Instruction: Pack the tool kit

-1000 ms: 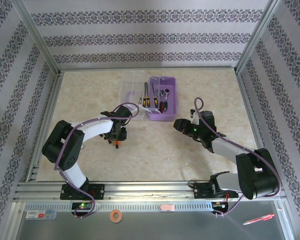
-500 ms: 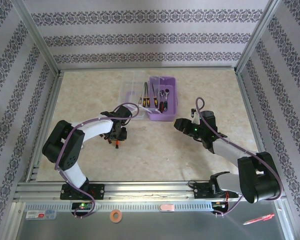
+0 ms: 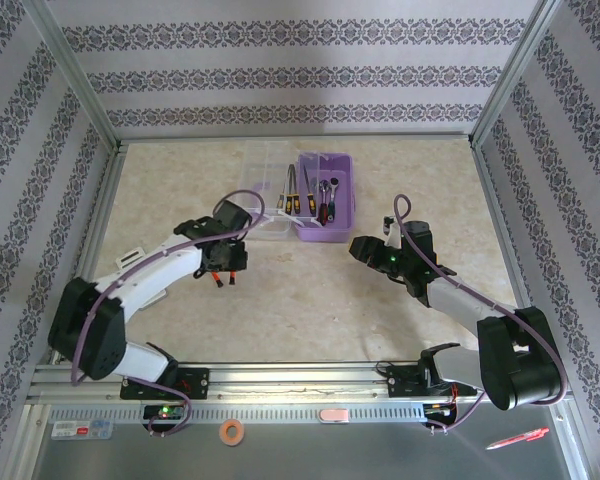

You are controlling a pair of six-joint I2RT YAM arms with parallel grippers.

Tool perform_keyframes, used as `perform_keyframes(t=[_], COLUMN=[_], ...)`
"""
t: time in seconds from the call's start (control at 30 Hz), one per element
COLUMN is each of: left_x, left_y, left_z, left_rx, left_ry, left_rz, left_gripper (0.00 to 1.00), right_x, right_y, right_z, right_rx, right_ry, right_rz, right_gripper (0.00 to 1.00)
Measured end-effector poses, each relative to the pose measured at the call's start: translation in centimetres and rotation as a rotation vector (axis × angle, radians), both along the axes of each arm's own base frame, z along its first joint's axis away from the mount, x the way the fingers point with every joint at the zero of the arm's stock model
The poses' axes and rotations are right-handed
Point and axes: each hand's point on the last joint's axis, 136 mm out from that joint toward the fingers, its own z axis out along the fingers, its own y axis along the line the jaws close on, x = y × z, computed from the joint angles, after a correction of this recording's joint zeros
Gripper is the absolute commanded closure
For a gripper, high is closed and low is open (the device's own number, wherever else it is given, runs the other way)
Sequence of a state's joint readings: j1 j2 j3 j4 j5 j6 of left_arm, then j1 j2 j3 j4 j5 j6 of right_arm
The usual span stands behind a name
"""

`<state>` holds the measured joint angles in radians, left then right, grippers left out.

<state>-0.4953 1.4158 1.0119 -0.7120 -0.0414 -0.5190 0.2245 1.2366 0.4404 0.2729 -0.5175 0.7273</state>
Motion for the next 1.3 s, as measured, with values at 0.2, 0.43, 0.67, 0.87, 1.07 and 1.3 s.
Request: perform_keyframes(t=[0.2, 0.43, 0.67, 0.87, 1.07, 1.3], left_x=[3.3, 9.7, 15.3, 18.7, 21.5, 21.9], left_y=[-1.5, -5.1, -8.6, -9.7, -9.6, -9.3], left_z=[6.0, 6.9, 6.1, 6.9, 6.5, 4.2], left_rx=[-0.029, -0.026, -0.045, -0.071, -0.076, -0.061], left_ry=[-0.115, -0.131, -0.135, -0.163, -0.161, -0.106], left_rz=[-0.029, -0.071, -0.096, -0.097, -0.084, -0.078], left_gripper=[0.82, 0.83, 0.82, 0.82, 0.82, 0.80], right_x=[0.1, 0.1, 0.3, 0.4, 0.4, 0.6], right_y=[0.0, 0.0, -0.2, -0.3, -0.1, 0.1], right_z=[0.1, 0.1, -0.1, -0.2, -1.0, -0.9], right_rx=[0.001, 0.001, 0.000, 0.003, 0.010, 0.027], right_ry=[-0.003, -0.003, 0.002, 0.005, 0.029, 0.028], right_rz=[0.000, 0.000, -0.007, -0.014, -0.004, -0.002], right_gripper=[0.52, 0.52, 0.52, 0.52, 0.53, 0.51])
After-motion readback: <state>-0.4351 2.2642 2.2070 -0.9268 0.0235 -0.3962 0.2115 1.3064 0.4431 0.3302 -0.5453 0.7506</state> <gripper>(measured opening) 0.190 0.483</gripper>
